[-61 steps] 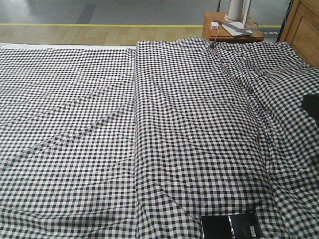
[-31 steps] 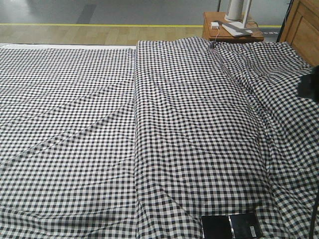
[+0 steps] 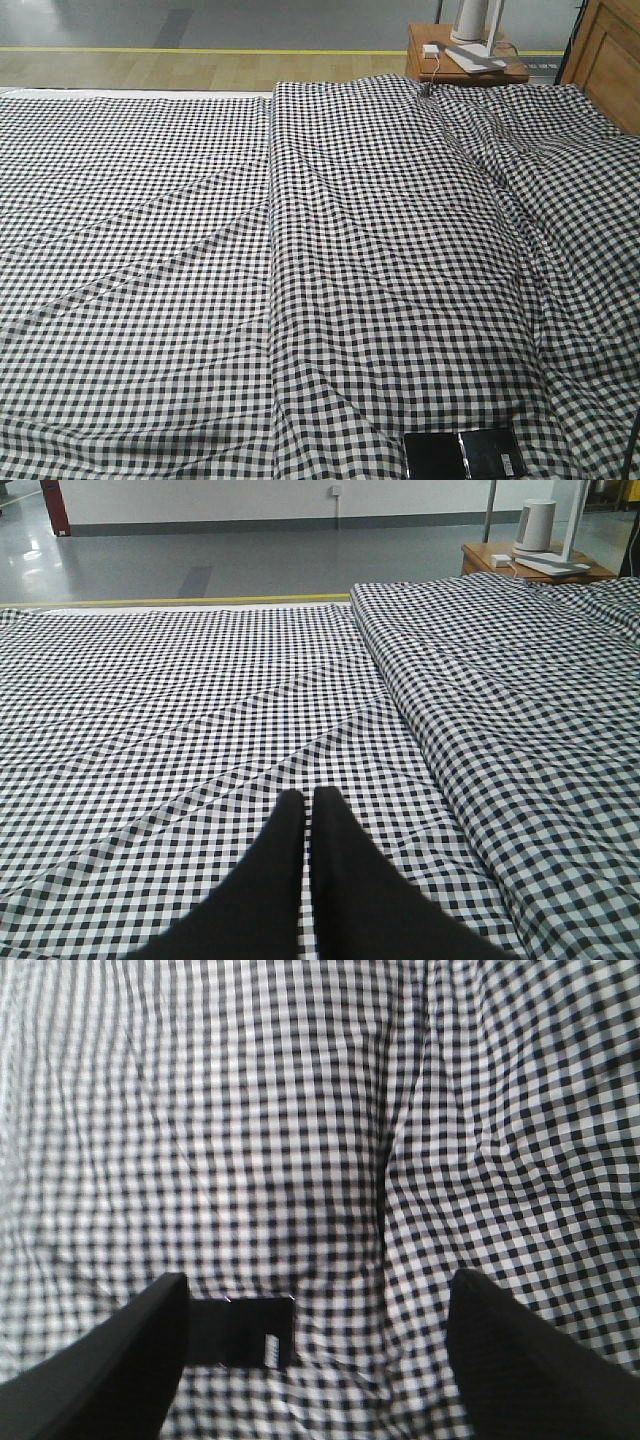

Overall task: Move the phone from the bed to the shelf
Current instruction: 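Lower the open right gripper over the black phone on the bed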

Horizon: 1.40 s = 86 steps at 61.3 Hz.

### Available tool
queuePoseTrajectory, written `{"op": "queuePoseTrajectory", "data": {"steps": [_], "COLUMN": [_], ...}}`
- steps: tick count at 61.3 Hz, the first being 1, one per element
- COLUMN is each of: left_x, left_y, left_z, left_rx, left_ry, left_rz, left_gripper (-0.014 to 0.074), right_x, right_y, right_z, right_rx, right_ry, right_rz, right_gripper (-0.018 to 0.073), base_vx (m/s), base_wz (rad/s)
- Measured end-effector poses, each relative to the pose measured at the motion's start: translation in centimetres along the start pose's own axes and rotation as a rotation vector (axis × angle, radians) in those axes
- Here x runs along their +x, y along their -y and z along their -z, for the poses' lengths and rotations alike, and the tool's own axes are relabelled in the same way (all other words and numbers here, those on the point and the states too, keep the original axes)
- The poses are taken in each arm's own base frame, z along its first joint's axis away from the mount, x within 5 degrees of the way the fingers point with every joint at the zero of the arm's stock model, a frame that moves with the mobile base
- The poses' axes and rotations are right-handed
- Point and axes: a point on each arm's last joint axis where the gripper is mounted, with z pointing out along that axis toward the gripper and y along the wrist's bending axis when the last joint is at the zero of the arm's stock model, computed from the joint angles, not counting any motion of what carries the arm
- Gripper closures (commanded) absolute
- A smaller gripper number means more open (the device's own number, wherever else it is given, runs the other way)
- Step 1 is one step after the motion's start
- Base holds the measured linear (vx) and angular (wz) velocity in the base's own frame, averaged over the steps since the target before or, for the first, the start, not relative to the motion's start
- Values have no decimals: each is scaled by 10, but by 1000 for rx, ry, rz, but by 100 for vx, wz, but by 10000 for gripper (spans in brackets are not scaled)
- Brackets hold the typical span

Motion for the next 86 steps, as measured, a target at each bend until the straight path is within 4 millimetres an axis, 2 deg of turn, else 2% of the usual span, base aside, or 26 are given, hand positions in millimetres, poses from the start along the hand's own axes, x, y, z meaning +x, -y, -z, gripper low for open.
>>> {"op": "queuePoseTrajectory", "data": {"steps": [13,27,42,50,70,86], "left_x": [0,0,0,0,0,0], "left_y": [0,0,0,0,0,0], "left_z": [0,0,0,0,0,0], "left_rx": [0,0,0,0,0,0], "left_ry": [0,0,0,0,0,0], "left_rz": [0,0,0,0,0,0], "left_gripper": [596,596,596,596,596,596], "right_x": [3,16,47,67,111,142], "right_y": [14,31,68,81,85,80], "right_z": [-54,-107,-162,-188,-248,-286], "right_rx": [-96,-163,-267,-352,-500,-598], "right_ry": [-110,-232,-316,-352,-448,-480], "right_rz": [46,63,-26,-70,-131,-210], "right_gripper": [54,54,54,54,54,54], "base_vx": [0,0,0,0,0,0], "base_wz": [0,0,0,0,0,0]}}
